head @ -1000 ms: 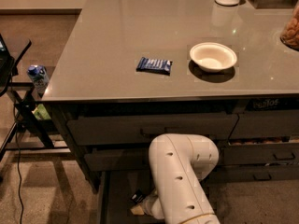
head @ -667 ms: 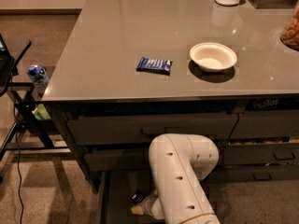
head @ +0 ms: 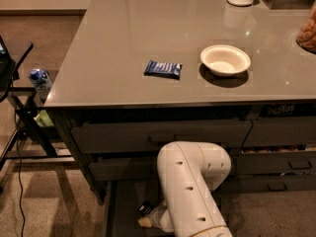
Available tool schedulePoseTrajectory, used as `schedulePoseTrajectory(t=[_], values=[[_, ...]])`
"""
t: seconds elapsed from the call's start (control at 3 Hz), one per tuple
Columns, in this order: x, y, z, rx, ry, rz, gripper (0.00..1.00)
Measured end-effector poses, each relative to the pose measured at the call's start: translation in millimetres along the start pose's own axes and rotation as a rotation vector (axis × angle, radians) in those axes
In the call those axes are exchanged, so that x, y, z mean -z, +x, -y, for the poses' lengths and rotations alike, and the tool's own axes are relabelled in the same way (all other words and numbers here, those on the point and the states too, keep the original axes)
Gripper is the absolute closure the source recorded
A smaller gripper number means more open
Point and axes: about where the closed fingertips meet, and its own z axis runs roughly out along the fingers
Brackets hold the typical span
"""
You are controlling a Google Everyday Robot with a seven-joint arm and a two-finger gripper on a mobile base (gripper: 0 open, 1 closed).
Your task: Pick rxbar chocolate from bottom drawer and place on counter
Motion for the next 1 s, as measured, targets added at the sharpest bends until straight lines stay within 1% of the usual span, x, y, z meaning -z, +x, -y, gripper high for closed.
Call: schedulePoseTrajectory(t=[0.33,1.0], values=[[0.0,0.0,0.0,0.000,0.000,0.000,1.00],[14.6,-10.2,-1.6,0.000,0.000,0.000,1.00]])
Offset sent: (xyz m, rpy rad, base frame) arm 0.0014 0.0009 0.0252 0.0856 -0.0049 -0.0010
